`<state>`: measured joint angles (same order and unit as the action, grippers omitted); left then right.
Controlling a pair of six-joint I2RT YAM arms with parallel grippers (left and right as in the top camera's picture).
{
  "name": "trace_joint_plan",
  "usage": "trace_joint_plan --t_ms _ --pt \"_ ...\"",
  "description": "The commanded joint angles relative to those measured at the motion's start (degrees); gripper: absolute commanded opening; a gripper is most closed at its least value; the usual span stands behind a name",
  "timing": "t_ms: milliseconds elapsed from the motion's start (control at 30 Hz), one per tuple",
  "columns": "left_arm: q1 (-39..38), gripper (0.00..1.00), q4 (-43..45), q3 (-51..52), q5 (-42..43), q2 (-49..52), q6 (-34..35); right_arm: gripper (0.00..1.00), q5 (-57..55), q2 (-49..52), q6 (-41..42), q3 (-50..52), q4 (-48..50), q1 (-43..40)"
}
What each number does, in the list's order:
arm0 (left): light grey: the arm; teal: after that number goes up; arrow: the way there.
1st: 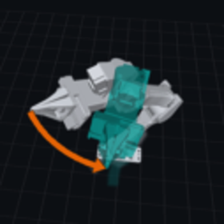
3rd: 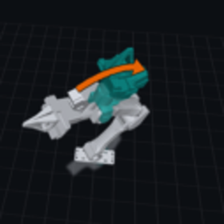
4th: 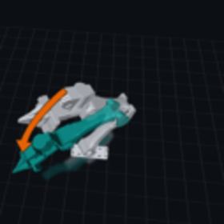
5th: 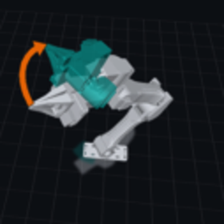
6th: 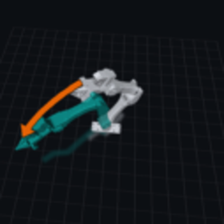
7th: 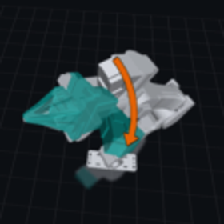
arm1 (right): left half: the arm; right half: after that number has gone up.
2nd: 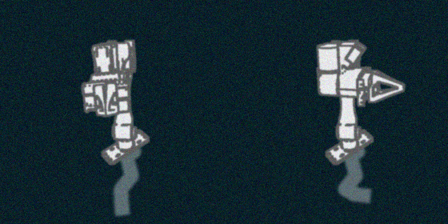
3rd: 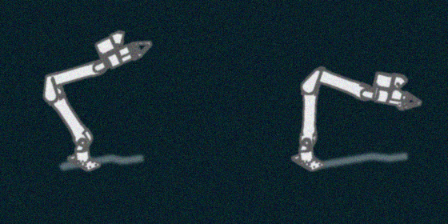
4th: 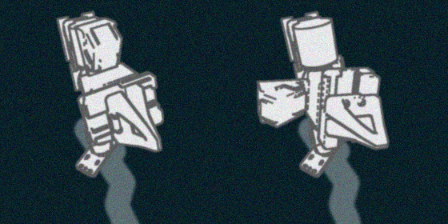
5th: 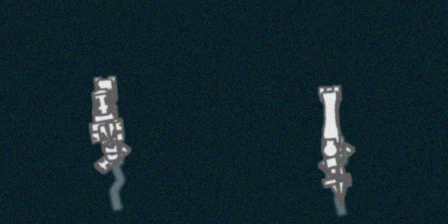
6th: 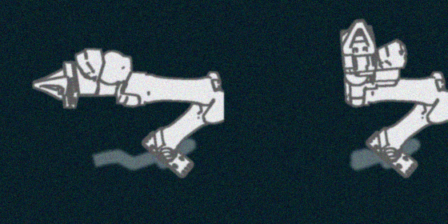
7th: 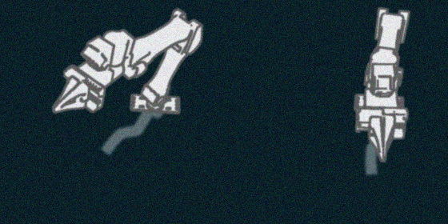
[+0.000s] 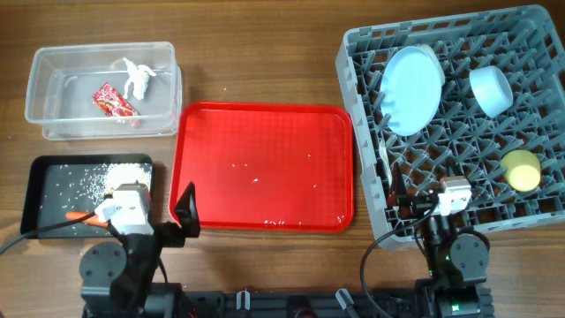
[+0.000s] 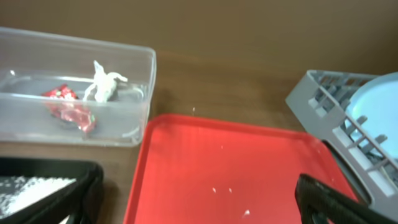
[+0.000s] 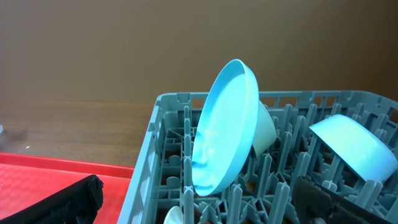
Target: Sort waste into correct bins and load items into the dishwasher rack
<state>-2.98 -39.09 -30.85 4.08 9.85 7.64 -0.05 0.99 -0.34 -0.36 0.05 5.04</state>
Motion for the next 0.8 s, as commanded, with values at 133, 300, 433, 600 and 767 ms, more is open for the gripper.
trace_joint_plan --t_ms 133,300,433,600,767 --pt "0.22 1.0 38.38 23.47 -0.15 -9.68 -1.46 1.0 0.04 -0.57 -0.79 0.07 0.31 -0.46" --pt "0.22 1.0 53.29 30.53 0.46 -9.68 -8.63 1.0 0.04 -0.57 -0.79 0.07 0.31 -0.46" --pt "0.22 1.0 44.78 30.53 2.56 -9.68 -10.86 1.0 0.04 -0.57 -0.76 0.07 0.33 -0.46" --pt "0.22 1.0 35.3 30.53 4.39 -9.68 -12.17 1.0 0.04 -0.57 -0.79 0.07 0.31 -0.46" --pt "0.22 1.0 35.39 30.53 4.42 -9.68 -11.06 1.0 0.04 -0.57 -0.79 0.07 0.33 -0.46"
